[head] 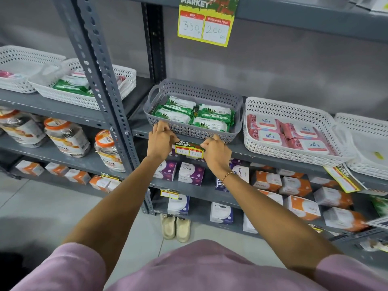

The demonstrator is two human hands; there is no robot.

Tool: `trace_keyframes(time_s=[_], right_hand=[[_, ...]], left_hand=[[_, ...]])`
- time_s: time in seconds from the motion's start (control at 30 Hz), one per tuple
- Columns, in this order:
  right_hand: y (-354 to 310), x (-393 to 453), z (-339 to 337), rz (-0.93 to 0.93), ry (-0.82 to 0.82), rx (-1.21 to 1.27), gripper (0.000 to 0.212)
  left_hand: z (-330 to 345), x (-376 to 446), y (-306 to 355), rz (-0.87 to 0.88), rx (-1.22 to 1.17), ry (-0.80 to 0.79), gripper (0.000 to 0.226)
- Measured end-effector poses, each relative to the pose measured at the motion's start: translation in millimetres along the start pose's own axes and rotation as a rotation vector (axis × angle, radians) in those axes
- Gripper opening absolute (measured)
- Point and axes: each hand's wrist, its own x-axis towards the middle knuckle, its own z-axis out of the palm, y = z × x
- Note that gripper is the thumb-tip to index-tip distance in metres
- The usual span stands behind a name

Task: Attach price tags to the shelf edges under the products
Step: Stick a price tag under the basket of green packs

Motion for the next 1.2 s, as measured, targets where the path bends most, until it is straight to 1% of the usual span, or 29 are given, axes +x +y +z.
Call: trace_keyframes(time_s=[0.2, 0.43, 0.63, 0.77, 0.93, 1.2], right_hand=[[0.6, -1.8, 5.7, 0.007, -0.015, -0.007, 0.014], [2.5, 3.3, 9.5, -0.023, -0.004, -0.059, 0.015], [3.4, 4.0, 12.9, -0.053, 0.019, -0.127, 0.027], [3.9, 4.8, 14.3, -0.067, 0.023, -0.149, 0.026], [3.9, 5.5, 17.4, -0.076, 0.025, -0.185, 0.019], [4.4, 7.1, 19.9, -0.097, 0.056, -0.179, 0.025]], left_hand=[[10.6, -3.9, -1.6, -0.090, 0.047, 0.013, 0.010], [18.6, -5.4, 0.5, -0.129, 0.046, 0.016, 0.015], [25.0, -3.6, 2.0, -0.156, 0.065, 0.050, 0.018], [27.5, -3.7, 2.6, -0.157, 0.081, 0.058, 0.017], [28.3, -4.4, 3.0, -0.150, 0.136, 0.060, 0.017], [28.0, -8.2, 2.6, -0.124, 0.140, 0.075, 0.024]])
